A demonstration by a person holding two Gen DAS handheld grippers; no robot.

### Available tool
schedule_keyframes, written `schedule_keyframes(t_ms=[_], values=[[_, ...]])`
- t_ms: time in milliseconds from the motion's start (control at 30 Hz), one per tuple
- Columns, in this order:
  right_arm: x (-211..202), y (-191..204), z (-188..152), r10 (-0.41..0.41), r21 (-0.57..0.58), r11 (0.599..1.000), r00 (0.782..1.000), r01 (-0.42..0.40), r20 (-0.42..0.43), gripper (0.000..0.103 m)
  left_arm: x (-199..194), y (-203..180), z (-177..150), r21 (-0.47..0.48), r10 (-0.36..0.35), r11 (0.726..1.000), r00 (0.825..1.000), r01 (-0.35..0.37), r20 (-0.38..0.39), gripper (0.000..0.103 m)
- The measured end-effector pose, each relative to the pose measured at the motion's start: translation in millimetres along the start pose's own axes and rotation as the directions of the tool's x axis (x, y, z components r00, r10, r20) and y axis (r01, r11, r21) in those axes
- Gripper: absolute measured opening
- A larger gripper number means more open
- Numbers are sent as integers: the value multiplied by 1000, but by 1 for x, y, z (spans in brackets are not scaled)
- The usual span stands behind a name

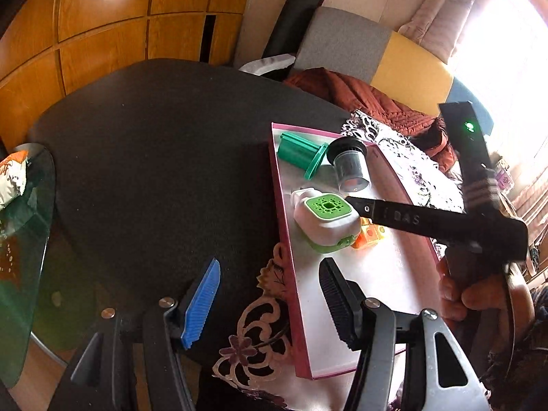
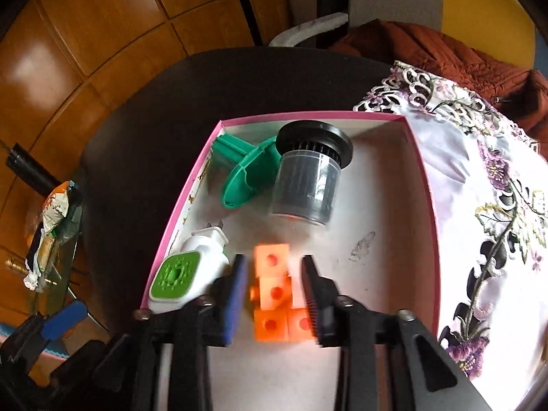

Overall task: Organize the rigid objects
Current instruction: 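Carry the orange block stack into the tray and open the right tool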

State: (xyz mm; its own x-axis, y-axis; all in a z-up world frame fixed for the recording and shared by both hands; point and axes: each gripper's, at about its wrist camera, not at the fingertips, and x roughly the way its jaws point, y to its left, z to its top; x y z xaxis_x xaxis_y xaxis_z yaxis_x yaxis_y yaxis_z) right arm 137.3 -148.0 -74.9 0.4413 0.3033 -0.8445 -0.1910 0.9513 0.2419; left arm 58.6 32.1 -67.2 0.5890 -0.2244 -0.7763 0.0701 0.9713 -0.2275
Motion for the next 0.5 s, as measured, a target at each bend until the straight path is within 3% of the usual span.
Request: schedule_keyframes(t_ms=[500], values=[[-57,-16,-28,-50,17,999,988,48,149,63,-9,-15,-2,45,6,999,1000,-6,12,61]])
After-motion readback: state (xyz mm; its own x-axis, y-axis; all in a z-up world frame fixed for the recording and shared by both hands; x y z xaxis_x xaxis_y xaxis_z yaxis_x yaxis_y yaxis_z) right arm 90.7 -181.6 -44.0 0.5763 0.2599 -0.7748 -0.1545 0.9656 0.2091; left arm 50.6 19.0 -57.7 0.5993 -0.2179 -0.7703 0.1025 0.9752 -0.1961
